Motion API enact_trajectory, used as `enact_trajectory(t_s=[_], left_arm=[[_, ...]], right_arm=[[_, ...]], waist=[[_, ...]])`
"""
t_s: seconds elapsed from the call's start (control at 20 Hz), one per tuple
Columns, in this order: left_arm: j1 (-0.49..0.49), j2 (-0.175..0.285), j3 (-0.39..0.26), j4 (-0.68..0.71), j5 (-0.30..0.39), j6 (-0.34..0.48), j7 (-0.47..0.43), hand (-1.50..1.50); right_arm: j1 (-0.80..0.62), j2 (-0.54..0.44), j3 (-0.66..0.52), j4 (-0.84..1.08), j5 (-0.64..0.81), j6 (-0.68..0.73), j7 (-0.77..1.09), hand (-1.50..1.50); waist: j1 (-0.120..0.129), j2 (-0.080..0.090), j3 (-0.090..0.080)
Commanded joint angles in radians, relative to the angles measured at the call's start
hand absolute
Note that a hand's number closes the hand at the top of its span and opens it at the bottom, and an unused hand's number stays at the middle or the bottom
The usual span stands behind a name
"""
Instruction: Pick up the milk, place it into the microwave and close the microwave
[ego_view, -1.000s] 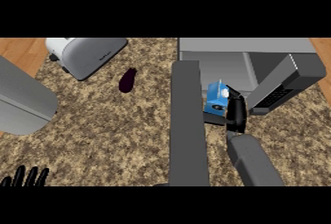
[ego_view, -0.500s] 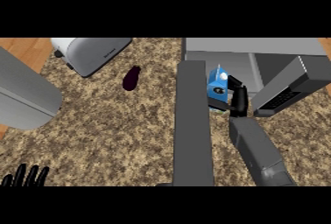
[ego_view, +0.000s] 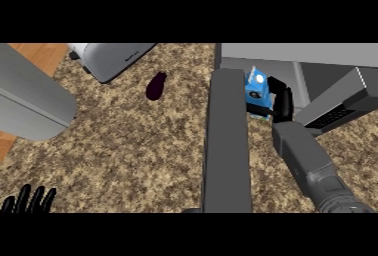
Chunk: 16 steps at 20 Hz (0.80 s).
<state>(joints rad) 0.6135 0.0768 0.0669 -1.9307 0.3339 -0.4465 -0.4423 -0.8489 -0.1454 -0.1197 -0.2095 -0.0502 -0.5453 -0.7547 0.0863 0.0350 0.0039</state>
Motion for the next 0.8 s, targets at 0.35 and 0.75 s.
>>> enact_trajectory(t_s=[0.35,0.75], left_arm=[[-0.021,0.001,-0.022,-0.027,0.01,-0.002,0.038,-1.5],[-0.026,-0.007,-0.006,0.043,-0.009,-0.013,-0.01,-1.5]], right_arm=[[-0.054,-0.083,0.005,0.064,0.052,-0.107,-0.077,1.5],[-0.108,-0.062,-0.049,0.039,0.021,-0.175,-0.129,1.5]], waist=[[0.031,0.018,0.004],[0.047,0.02,0.001]])
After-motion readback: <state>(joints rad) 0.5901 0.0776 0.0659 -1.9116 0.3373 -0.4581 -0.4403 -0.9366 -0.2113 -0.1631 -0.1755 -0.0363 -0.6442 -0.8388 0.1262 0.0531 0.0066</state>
